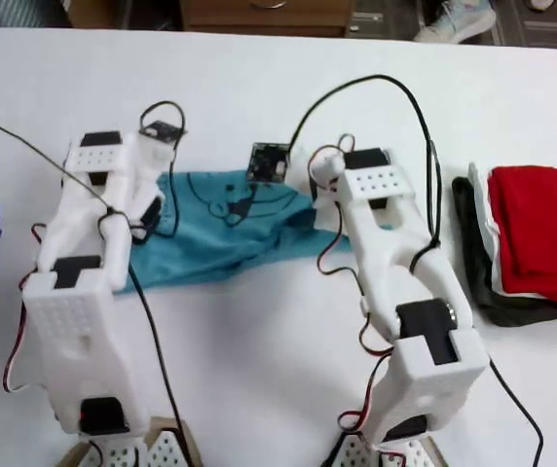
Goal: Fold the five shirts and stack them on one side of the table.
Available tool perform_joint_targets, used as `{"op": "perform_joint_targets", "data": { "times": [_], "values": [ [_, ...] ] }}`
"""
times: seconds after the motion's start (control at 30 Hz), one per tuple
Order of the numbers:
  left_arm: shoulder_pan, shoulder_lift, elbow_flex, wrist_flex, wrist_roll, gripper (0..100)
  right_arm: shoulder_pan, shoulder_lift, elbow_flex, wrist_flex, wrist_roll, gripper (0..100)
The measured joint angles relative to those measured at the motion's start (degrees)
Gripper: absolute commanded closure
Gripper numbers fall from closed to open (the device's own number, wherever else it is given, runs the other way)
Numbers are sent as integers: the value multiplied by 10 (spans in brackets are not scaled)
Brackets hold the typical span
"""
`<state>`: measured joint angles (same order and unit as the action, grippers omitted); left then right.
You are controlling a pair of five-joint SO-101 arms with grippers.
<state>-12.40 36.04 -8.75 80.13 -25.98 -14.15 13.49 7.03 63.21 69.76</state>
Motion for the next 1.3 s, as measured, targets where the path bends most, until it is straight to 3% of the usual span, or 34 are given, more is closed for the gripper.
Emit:
{"op": "perform_joint_targets", "data": {
  "times": [0.4, 0.53, 0.83, 1.3],
  "values": [
    [0, 0, 0, 0, 0, 979, 33, 5, -89, 18, 0, 830],
    [0, 0, 2, -4, 0, 979, 33, 5, -91, 92, -1, 991],
    [0, 0, 3, -4, 0, 979, -3, -21, -81, 258, -1, 978],
    [0, 0, 3, -4, 0, 979, 11, 38, 11, 80, -1, 978]
  ]
}}
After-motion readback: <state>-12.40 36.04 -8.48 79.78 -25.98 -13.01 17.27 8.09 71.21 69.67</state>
